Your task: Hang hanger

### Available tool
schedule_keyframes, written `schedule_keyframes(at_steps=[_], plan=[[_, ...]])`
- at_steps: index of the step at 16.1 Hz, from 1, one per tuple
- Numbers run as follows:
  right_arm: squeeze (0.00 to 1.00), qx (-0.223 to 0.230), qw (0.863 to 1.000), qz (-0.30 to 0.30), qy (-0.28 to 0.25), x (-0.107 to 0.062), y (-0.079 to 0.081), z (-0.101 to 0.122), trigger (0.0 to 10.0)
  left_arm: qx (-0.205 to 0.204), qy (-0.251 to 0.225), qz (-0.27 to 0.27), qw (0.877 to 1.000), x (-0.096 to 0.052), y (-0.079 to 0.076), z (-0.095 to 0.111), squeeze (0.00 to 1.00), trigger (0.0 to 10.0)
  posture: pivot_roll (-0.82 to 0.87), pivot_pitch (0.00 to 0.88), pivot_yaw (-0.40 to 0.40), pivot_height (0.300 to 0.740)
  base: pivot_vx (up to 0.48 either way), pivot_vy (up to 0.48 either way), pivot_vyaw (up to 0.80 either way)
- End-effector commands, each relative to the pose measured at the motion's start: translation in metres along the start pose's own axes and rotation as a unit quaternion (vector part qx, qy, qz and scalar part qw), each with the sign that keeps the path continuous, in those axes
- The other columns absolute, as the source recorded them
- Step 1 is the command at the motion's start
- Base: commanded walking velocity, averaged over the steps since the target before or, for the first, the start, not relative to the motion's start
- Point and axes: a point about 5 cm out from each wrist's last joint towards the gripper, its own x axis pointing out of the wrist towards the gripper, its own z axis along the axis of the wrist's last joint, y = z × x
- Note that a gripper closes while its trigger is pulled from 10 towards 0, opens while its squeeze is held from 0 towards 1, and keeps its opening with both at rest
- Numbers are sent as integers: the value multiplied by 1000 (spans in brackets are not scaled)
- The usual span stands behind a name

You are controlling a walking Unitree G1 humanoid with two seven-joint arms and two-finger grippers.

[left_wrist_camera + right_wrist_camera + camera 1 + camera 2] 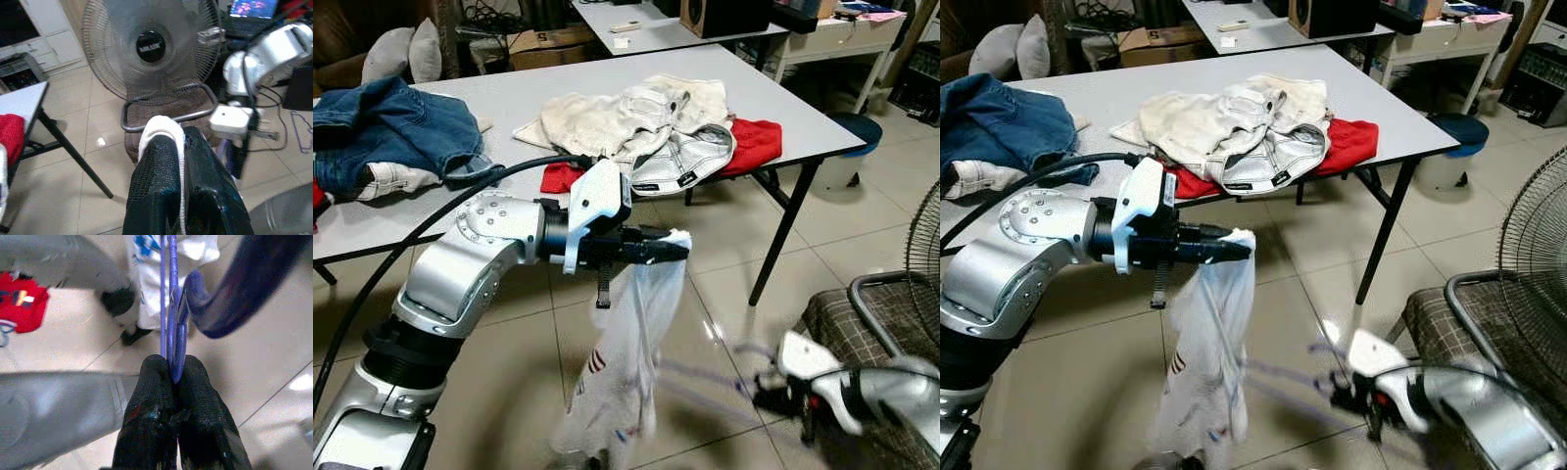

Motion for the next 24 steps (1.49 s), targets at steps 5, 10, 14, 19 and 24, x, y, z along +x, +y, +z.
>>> schedule_keyframes(at_steps=[5,10,14,19,24], plan=[[0,152,987,-20,-50,9,3,-24,10000,68,-39,124,989,-18,31,28,0,0,-85,32,68,740,0,0,0],[0,348,916,-97,-174,12,-5,-39,10000,88,-34,174,980,-25,40,28,0,0,-84,37,67,740,0,0,0],[0,94,971,-158,-155,-1,-8,-9,10000,86,10,163,983,-18,37,9,0,0,-77,45,75,740,0,0,0],[0,-174,951,-147,-210,-16,2,72,10000,100,164,169,967,-5,37,-48,0,0,-77,47,82,740,0,0,0],[0,-179,975,-105,-85,-41,2,36,10000,166,296,130,932,-35,37,-71,0,0,-82,54,57,740,0,0,0]])
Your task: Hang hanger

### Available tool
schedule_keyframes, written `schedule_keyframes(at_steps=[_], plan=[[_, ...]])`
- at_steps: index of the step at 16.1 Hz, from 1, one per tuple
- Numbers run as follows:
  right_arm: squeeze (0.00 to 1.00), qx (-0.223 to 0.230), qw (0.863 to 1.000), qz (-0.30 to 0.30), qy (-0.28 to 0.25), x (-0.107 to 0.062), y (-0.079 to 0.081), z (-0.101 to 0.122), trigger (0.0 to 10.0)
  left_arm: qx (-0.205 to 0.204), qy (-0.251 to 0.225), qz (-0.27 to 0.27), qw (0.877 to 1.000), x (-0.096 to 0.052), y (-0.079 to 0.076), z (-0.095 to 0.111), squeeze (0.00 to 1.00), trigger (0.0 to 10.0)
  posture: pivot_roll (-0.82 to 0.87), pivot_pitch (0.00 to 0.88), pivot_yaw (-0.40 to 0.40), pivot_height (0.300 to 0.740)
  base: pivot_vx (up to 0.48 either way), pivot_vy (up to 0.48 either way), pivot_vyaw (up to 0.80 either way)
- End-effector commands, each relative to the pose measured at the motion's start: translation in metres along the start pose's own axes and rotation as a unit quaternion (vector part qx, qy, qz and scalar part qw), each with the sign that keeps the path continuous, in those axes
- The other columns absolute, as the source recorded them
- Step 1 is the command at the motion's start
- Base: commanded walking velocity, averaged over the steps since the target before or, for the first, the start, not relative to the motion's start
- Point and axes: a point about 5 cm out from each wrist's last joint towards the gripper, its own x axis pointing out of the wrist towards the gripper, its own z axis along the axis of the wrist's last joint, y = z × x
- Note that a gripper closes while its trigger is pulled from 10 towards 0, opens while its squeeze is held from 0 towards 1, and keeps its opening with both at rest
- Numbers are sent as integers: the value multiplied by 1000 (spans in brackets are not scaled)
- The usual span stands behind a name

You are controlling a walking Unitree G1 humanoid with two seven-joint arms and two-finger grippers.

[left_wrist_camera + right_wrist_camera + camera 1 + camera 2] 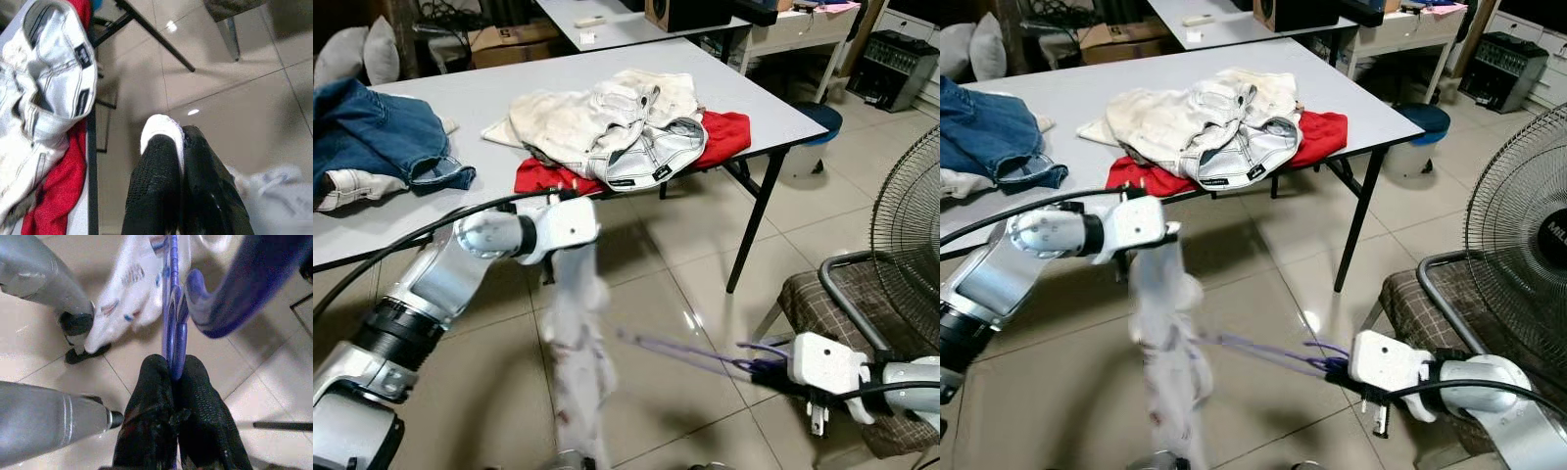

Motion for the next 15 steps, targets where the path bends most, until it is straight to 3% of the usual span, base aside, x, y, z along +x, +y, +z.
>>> schedule_keyframes(at_steps=[1,7,15], plan=[[0,-4,999,-29,13,-6,-14,-3,10000,35,-16,-11,999,0,3,9,0,0,-81,56,56,740,0,0,0],[0,-30,998,-46,38,9,-49,-6,10000,79,-64,-98,990,0,-3,24,0,0,-71,65,62,740,0,0,0],[0,-41,999,-6,7,26,-66,3,10000,101,-122,-122,980,-2,3,48,0,0,-65,74,65,740,0,0,0]])
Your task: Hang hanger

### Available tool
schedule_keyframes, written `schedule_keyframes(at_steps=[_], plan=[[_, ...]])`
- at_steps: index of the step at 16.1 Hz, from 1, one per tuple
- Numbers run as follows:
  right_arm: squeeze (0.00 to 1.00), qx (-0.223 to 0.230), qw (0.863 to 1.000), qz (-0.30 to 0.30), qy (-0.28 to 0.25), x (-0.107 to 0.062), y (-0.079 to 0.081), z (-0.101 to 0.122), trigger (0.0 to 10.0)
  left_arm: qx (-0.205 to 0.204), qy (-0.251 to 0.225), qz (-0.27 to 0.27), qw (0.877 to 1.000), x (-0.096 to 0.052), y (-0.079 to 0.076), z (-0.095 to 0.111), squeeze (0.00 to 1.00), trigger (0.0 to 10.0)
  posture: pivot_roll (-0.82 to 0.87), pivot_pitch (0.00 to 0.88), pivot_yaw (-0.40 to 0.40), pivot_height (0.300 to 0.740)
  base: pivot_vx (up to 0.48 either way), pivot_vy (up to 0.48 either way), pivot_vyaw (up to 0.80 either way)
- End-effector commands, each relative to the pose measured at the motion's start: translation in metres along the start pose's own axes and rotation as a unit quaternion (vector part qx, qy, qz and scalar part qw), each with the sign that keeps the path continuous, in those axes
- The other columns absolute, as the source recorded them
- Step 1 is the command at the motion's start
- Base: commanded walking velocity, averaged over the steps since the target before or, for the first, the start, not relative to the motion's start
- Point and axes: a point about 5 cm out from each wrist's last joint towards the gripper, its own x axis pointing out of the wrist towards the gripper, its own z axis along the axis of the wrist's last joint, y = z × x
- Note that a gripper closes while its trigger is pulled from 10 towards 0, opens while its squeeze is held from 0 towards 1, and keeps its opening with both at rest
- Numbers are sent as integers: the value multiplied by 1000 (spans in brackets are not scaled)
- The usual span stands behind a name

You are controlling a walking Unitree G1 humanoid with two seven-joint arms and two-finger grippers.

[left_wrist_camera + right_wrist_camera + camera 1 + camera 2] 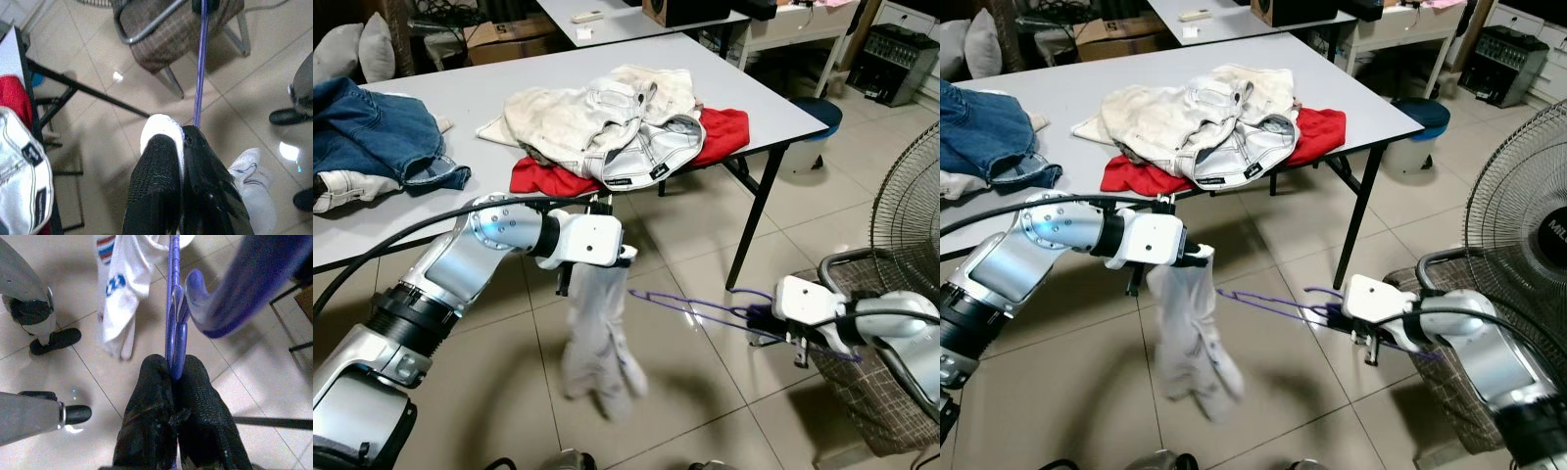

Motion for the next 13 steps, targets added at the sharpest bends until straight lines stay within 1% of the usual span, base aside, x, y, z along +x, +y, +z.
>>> schedule_keyframes(at_steps=[1,4,6,8,11,13], plan=[[0,-4,1000,5,-6,2,-2,3,10000,19,-22,8,1000,-5,7,12,0,0,-63,74,65,740,0,0,0],[0,-9,1000,21,-7,13,-7,4,10000,31,-49,-12,998,-2,4,23,0,0,-53,71,63,740,0,0,0],[0,-13,999,33,6,17,-10,2,10000,39,-59,-22,997,-2,3,28,0,0,-53,71,63,740,0,0,0],[0,-21,998,51,14,19,-12,1,10000,46,-84,-21,995,-2,3,37,0,0,-51,63,58,740,0,0,0],[0,-45,997,63,15,22,-17,6,10000,50,-91,-40,994,2,-1,40,0,0,-49,57,57,740,0,0,0],[0,-56,996,63,10,19,-22,9,10000,51,-87,-49,994,1,-4,38,0,0,-47,56,58,740,0,0,0]])
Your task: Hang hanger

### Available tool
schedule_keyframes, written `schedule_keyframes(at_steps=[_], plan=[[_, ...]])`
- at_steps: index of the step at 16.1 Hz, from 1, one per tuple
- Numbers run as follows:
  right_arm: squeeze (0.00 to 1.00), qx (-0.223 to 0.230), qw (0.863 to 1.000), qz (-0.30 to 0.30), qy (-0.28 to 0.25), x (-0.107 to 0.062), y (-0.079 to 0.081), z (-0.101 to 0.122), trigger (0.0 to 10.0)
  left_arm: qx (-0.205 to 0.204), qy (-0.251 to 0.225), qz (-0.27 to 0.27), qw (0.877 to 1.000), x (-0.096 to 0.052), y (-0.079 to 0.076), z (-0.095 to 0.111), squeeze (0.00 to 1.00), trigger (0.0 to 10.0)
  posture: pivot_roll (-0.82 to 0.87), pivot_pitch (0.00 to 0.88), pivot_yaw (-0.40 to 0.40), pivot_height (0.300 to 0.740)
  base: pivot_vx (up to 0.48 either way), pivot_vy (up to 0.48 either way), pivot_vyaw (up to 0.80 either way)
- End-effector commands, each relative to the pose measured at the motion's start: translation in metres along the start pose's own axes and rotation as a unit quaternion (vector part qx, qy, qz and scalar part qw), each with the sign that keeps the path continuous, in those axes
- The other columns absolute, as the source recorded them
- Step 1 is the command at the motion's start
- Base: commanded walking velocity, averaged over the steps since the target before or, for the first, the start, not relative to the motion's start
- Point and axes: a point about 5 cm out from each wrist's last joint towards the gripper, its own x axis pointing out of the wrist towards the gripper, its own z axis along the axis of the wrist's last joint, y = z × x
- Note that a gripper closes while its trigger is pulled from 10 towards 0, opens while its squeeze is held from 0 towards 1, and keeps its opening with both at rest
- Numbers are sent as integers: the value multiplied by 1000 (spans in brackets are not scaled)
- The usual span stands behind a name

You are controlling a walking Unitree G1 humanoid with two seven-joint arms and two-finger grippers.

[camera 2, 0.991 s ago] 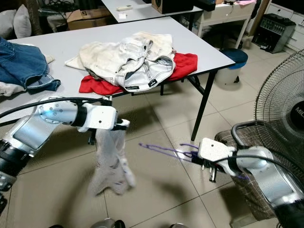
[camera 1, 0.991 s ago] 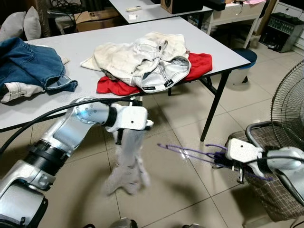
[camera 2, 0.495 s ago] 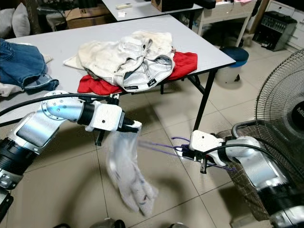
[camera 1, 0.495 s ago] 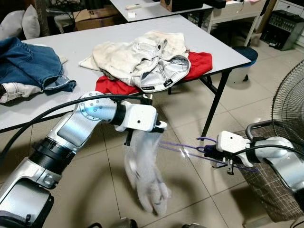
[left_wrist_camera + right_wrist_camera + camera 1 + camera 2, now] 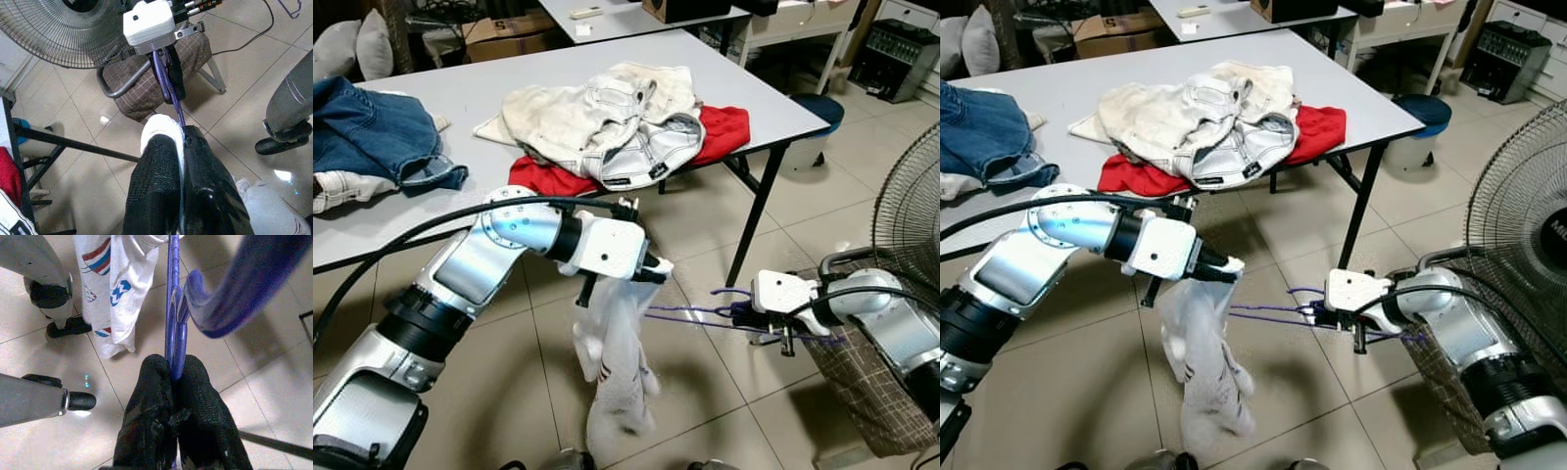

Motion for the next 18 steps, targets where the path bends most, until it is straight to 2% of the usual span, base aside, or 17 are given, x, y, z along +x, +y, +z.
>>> schedule_keyframes(at_steps=[1,3,5,8,11,14,16,17,18], plan=[[0,-7,1000,-2,-4,-5,-6,3,10000,5,-2,-2,1000,-3,-1,2,0,0,-47,57,61,740,0,0,0],[0,-26,1000,12,12,-3,-8,0,10000,8,-37,-18,999,0,-3,10,0,0,-48,58,68,740,0,0,0],[0,-34,999,22,16,-1,-10,2,10000,10,-48,-26,998,4,-4,13,0,0,-48,58,68,740,0,0,0],[0,-69,995,59,35,5,-18,11,10000,23,-43,-48,998,13,-4,13,0,0,-46,61,70,740,0,0,0],[0,-77,990,104,63,11,-14,7,10000,30,-43,-50,997,17,-2,15,0,0,-47,60,62,740,0,0,0],[0,-52,984,153,81,16,1,-5,10000,35,-41,-43,998,16,-1,15,0,0,-48,61,55,740,0,0,0],[0,9,978,185,91,21,18,-22,10000,37,-41,-35,998,15,0,16,0,0,-51,62,52,740,0,0,0],[0,58,976,195,76,24,28,-29,10000,37,-43,-32,998,15,-1,17,0,0,-52,61,49,740,0,0,0],[0,80,974,198,68,25,32,-32,10000,37,-44,-32,998,15,-1,17,0,0,-53,61,49,740,0,0,0]])
